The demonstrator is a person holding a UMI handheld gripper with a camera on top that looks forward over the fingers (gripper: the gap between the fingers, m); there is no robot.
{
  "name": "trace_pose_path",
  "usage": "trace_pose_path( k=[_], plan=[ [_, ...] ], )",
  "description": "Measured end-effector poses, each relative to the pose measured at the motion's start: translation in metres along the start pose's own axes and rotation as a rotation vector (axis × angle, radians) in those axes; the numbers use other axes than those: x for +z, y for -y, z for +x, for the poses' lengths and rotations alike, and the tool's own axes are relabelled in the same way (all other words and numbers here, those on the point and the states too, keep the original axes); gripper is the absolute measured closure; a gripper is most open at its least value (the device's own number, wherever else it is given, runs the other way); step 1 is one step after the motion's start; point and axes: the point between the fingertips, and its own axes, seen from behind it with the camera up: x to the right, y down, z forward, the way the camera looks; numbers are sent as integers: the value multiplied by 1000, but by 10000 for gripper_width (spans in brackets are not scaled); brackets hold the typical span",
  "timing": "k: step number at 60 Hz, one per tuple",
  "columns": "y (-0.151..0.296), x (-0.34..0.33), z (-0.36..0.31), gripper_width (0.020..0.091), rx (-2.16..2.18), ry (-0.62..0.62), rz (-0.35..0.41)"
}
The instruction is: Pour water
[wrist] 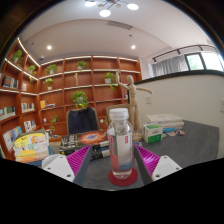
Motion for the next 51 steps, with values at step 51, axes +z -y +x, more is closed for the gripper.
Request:
trace_pose_path(
  k=[51],
  plan=[
    [32,-207,42,232,-121,141,-33]
  ],
)
